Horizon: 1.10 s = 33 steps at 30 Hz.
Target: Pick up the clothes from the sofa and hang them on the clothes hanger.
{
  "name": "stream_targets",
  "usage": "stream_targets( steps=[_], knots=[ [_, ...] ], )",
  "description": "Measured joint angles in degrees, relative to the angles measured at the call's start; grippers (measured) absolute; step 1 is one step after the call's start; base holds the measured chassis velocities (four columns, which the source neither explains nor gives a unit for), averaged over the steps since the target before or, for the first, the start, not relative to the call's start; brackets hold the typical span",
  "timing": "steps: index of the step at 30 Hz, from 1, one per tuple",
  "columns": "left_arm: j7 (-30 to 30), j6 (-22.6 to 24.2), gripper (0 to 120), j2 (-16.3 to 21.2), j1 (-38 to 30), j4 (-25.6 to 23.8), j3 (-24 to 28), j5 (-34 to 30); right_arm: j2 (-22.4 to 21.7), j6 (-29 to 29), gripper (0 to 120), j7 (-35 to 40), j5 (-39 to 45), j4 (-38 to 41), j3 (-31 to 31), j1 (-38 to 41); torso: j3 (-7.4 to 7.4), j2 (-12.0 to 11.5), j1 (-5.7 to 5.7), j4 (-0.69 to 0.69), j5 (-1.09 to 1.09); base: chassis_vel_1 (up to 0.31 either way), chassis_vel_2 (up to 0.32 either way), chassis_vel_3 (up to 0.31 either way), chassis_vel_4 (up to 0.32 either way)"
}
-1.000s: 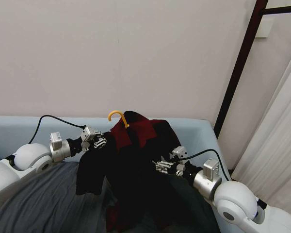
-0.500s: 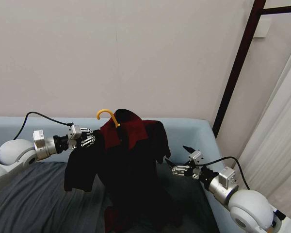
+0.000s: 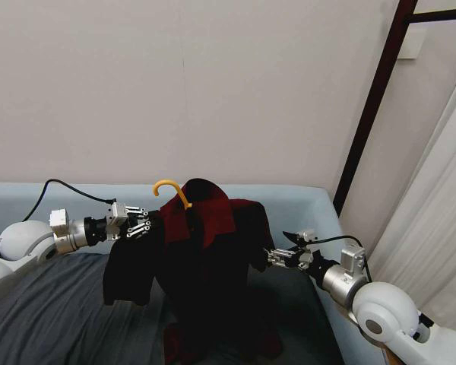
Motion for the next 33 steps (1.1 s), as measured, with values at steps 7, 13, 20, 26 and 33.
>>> stream_targets(
  steps=[7, 13, 20, 26, 33],
  knots=[
    [0.31, 0.19, 8, -0.06, 0.63, -1.01, -0.02, 0.38, -0.21, 0.49, 61, 0.65, 0.21, 0.0, 0.02, -0.43, 0.0, 0.0, 0.0, 0.0, 0.0, 0.0, 0.0, 0.0, 0.0],
    [0.25, 0.34, 8, 0.42, 1.16, -2.28, -0.99, 0.58, -0.48, 1.06, 36, 1.35, -0.4, 0.56, 0.15, -1.0, 0.0, 0.0, 0.0, 0.0, 0.01, 0.0, 0.0, 0.0, 0.0],
    [-0.3, 0.35, 8, 0.29, 3.53, -2.03, -3.44, 1.45, -0.7, 1.39, 14, 1.25, -1.24, 0.73, 0.3, -1.5, 0.0, 0.0, 0.0, 0.0, 0.01, 0.0, 0.0, 0.0, 0.0],
    [-0.39, 0.32, 8, 0.15, 7.88, -2.3, -8.12, 1.85, -0.83, 2.5, 0, 1.15, -2.6, 0.74, 0.28, -1.5, 0.0, 0.0, 0.0, 0.0, 0.0, 0.0, 0.0, 0.0, 0.0],
    [0.05, -0.18, 8, 1.11, 10.52, -2.3, -10.98, 1.8, -1.52, 3.14, 0, 2.09, -2.37, -0.11, 0.99, -1.12, 0.0, 0.0, 0.0, 0.0, 0.0, 0.0, 0.0, 0.0, 0.0]
  ],
)
